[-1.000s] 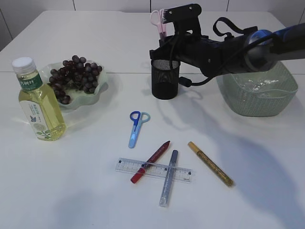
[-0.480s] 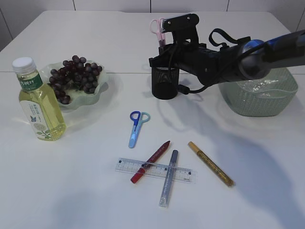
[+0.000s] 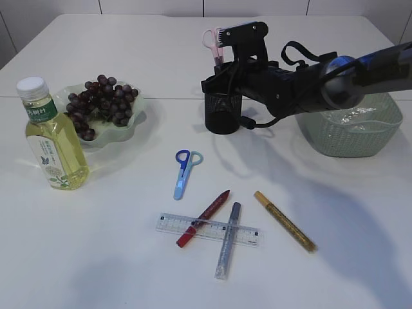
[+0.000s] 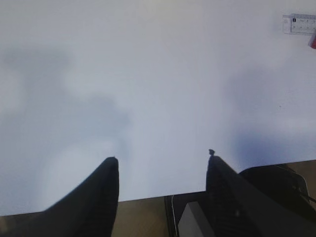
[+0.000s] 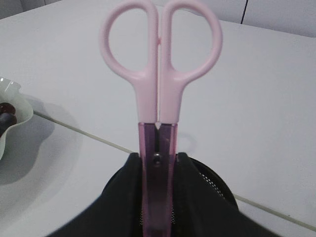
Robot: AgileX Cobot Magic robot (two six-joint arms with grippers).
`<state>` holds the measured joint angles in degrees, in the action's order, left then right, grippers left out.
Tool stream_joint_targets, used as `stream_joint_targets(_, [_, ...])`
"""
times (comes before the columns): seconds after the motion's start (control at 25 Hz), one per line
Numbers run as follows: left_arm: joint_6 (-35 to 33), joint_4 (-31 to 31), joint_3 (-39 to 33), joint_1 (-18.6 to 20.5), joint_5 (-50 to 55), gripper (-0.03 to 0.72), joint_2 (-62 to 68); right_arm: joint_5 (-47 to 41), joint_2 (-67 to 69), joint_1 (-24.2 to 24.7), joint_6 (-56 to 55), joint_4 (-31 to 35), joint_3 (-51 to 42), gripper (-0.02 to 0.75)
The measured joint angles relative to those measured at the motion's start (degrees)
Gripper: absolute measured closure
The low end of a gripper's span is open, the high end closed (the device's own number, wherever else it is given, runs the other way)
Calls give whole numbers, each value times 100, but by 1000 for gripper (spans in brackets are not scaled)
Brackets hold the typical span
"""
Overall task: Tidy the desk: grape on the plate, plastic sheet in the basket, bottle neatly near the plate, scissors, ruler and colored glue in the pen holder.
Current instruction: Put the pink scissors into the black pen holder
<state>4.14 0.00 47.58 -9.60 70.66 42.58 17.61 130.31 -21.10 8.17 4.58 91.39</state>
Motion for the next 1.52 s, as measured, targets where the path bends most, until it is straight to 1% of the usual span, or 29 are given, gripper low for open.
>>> stream_joint_targets(0.2, [0,0,0,0,0,281,0,0,0,0,0,11,0,587])
stream_joint_targets(0.6, [0,0,0,0,0,281,0,13,0,0,0,10,0,490])
stream_joint_targets(0.84, [0,0,0,0,4,281,0,15,0,0,0,10,0,480])
stream_joint_targets(1.04, [2,0,0,0,4,281,0,-176,-264,0,0,10,0,478])
stream_joint_targets(1.16, [2,0,0,0,4,281,0,-488,-568,0,0,10,9,478])
stream_joint_targets(1.24, [2,0,0,0,-30,281,0,-894,-802,0,0,22,57,478])
stream_joint_targets(1.36, [2,-78,0,0,-93,281,0,-1761,-1114,0,0,105,172,478])
stream_joint_targets(1.52, [2,-215,0,0,-261,281,0,-3166,-1447,0,0,228,457,478])
